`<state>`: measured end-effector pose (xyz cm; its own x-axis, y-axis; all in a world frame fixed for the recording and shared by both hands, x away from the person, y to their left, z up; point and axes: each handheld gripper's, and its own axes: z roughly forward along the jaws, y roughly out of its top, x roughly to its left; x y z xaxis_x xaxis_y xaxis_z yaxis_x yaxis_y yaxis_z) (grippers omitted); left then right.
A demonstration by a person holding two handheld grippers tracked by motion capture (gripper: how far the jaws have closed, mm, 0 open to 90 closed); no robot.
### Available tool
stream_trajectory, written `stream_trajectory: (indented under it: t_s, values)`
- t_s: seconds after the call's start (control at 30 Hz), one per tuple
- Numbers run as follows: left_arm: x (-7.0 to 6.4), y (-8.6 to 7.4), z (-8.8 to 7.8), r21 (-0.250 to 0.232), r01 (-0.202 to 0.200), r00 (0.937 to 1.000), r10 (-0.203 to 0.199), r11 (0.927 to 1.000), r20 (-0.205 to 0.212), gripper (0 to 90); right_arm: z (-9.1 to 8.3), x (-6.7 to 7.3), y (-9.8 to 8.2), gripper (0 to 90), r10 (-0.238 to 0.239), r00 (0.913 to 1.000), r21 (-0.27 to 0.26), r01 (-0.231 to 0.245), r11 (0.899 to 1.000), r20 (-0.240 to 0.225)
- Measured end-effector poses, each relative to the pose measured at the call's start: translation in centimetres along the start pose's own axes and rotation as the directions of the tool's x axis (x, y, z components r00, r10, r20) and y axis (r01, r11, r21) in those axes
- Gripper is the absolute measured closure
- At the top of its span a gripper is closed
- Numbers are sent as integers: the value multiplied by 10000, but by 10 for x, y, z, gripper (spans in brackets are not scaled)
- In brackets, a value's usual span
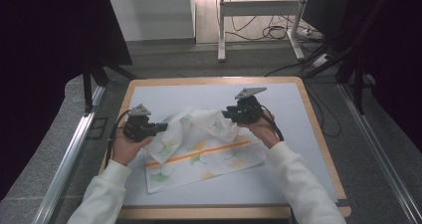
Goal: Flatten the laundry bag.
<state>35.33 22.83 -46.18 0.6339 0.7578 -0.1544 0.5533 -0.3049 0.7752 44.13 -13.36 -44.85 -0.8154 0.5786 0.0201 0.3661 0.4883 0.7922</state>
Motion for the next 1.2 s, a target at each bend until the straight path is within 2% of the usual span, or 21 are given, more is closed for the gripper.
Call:
stream_trajectory:
  t_s: [0.03, 0.13, 0.17, 0.33, 0.47, 0.5, 0.57, 0.6, 0.67, 0.7, 0.83, 0.93, 1.07, 1.1, 1.2]
  values:
    - [0, -1, 0, 1, 5, 10000, -5, 10000, -21, 900, -4, 4, -5, 578, -7, 9999, 190, 4, 9998, 132]
    - [-1, -1, 0, 0, -35, 10000, 35, 10000, -10, 900, -8, 6, -10, 556, -9, 9999, 333, 4, 9994, 148]
    - [-1, -2, -1, -10, 0, 10000, 0, 10000, -13, 899, -12, 8, -15, 514, 59, 9998, 423, -68, 9991, 212]
    - [-3, -2, -2, -6, -56, 10000, 56, 10000, -29, 899, -20, 8, -24, 500, 327, 9994, 617, -332, 9975, 99]
    - [-3, -3, -4, -20, -6, 10000, 5, 10000, -96, 900, -31, 10, -29, 540, 262, 9996, 810, -252, 9964, -114]
    - [-2, -3, -4, -37, 34, 9999, -34, 10000, -102, 899, -37, 10, -31, 577, 304, 9995, 869, -293, 9958, -112]
    - [-3, -3, -5, -26, 11, 10000, -12, 10000, -90, 900, -42, 11, -34, 713, 215, 9997, 1048, -201, 9943, -124]
    - [-3, -3, -5, -26, 11, 10000, -12, 10000, -90, 900, -42, 11, -34, 713, 215, 9997, 1048, -201, 9943, -124]
    - [-3, -3, -5, 15, -63, 10000, 63, 10000, -70, 900, -45, 11, -36, 829, 169, 9996, 1122, -144, 9936, -220]
    - [-4, -3, -5, 25, -71, 9999, 72, 10000, -80, 900, -47, 11, -36, 871, 125, 9999, 1024, -116, 9947, -86]
    - [-5, -3, -7, -4, -152, 9998, 152, 9999, -92, 900, -49, 10, -35, 874, -37, 9999, 794, 27, 9968, 123]
    - [-3, -4, -10, -127, -46, 9999, 45, 9999, -122, 899, -49, 8, -33, 874, -156, 9997, 580, 147, 9982, 168]
    - [5, -4, -11, -172, 214, 9996, -217, 9996, -197, 899, -44, 2, -21, 872, -178, 9990, 264, 167, 9995, 417]
    - [11, -4, -12, -229, 411, 9988, -416, 9989, -246, 899, -38, -1, -11, 869, -205, 9986, 63, 202, 9998, 480]
    - [22, -3, -13, -209, 619, 9968, -628, 9979, -494, 899, -26, -6, 4, 866, -218, 9981, -110, 225, 9997, 575]
